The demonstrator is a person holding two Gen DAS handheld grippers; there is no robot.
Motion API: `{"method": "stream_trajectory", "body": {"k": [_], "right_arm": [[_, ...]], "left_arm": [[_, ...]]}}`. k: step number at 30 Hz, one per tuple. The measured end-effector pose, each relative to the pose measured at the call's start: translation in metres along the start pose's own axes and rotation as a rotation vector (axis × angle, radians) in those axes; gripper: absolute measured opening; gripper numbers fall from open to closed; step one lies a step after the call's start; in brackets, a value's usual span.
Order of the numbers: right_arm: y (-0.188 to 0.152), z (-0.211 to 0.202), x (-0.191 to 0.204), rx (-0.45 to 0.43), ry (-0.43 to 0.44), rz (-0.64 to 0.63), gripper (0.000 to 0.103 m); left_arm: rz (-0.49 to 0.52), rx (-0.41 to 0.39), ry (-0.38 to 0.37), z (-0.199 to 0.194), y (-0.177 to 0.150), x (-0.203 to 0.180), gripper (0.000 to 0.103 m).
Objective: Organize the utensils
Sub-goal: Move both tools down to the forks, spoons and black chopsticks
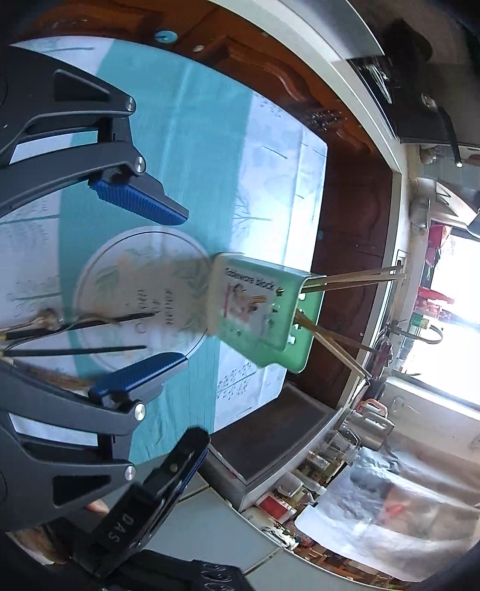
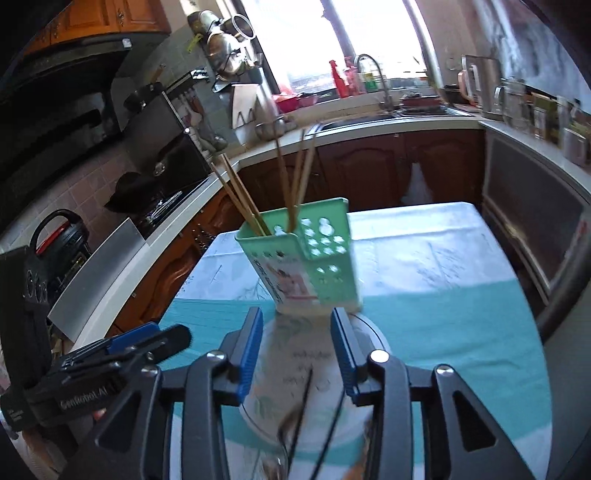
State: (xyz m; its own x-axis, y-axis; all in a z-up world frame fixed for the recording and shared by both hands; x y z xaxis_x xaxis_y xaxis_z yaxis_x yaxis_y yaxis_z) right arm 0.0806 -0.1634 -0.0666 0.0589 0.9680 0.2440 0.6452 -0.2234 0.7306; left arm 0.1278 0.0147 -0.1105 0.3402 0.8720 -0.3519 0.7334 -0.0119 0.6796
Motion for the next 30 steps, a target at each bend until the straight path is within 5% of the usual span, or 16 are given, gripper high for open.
{"method": "stream_trajectory", "body": {"k": [6,16,30], "right_arm": [[-0.023,-0.034,-0.010,0.004,-0.123,-0.052,0.044],[-0.062,-0.052,-0.016,0.069,-0.214,-0.121,0.044],[-0.114,-0.032,-0.040,0.238,-0.200,-0.054,0.044]], "left_arm": [[0.050,-0.007,0.031,-0.028,-0.024,-0.014,0.069],[0.083,0.131,0.000,-0.025,-0.073,-0.028,0.072],[0.090,0.294,0.030,0.015,-0.096,-0.036,0.072]]}}
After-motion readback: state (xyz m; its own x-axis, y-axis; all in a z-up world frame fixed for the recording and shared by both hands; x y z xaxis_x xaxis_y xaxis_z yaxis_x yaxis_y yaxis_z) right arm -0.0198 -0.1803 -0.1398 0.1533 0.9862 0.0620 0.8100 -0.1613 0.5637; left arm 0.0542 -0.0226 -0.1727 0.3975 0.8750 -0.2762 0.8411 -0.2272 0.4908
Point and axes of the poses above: each gripper's, at about its wrist camera, not at the fingertips, and z roughly the way its jaws point, x to its left, y to its top, the point moved 2 cm from there along z, roughly the way its jaws point, and after that the axes turned 5 degrees about -y, right-handed, at the moved point
